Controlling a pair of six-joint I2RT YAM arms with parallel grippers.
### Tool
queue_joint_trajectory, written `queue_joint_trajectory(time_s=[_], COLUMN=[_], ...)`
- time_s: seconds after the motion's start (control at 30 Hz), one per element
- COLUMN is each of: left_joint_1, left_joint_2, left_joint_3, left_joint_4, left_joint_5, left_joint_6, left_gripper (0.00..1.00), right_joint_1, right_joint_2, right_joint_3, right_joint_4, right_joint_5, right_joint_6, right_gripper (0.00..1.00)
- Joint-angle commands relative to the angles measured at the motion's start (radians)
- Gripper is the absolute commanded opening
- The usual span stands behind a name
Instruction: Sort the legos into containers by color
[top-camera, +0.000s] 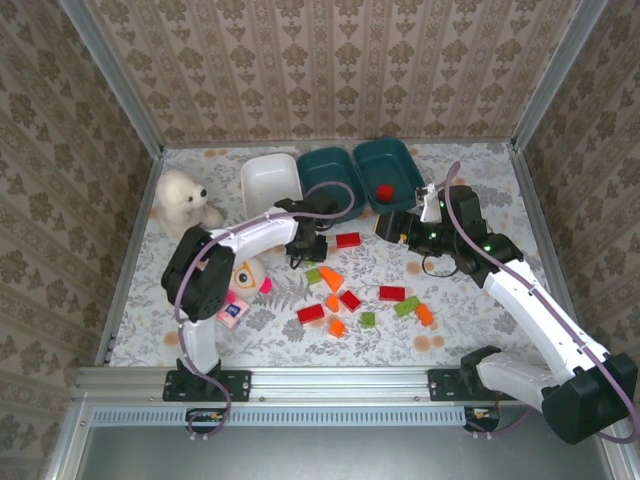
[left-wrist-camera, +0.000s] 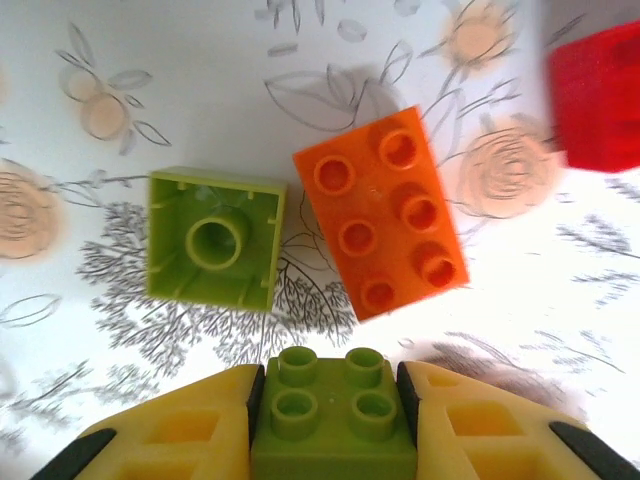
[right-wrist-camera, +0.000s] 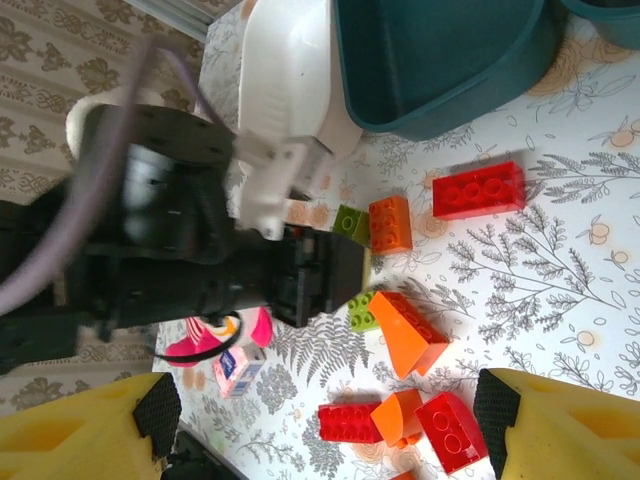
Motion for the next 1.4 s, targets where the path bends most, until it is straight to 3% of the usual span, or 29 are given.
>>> queue_joint_trajectory(time_s=[0.0,0.13,0.3,0.43,0.6,0.87,1.17,1.37], left_joint_1=[0.0,0.06,0.219,0.334,0.413,0.446,0.445,0.445], left_joint_2=[-0.117,-0.158,-0.114,0.019,0.203,0.407,0.433,0.428], left_joint_3=[0.076,0.134,0.211,0.342,0.496,0.646,0.625,0.627], left_joint_4=[-0.086,-0.137,-0.122,-0.133,-0.144,-0.169,-0.165,-0.17], left_joint_5=[-0.043,-0.047,-0.014,0.0,0.036,0.07,0.1,0.12], left_joint_6=[0.01,0.019,0.059,0.099,0.095,0.078,0.067,0.074], left_gripper=[0.3,0.3,0.29,0.29,0.29,0.3,0.38,0.48], right_joint_1=[0.006,0.006,0.027,0.053,0.086,0.107,0.133,0.187], right_joint_2=[-0.012,-0.005,0.026,0.063,0.087,0.086,0.138,0.165], right_joint_3=[0.021,0.022,0.046,0.079,0.109,0.124,0.145,0.085], right_joint_4=[-0.039,-0.042,-0.063,-0.107,-0.167,-0.351,-0.75,-0.823], right_joint_5=[0.012,0.013,0.022,0.04,0.067,0.191,0.405,0.444], right_joint_6=[-0.006,-0.01,-0.029,-0.05,-0.065,-0.045,0.008,0.053], right_gripper=[0.8,0.8,0.79,0.79,0.79,0.78,0.72,0.74])
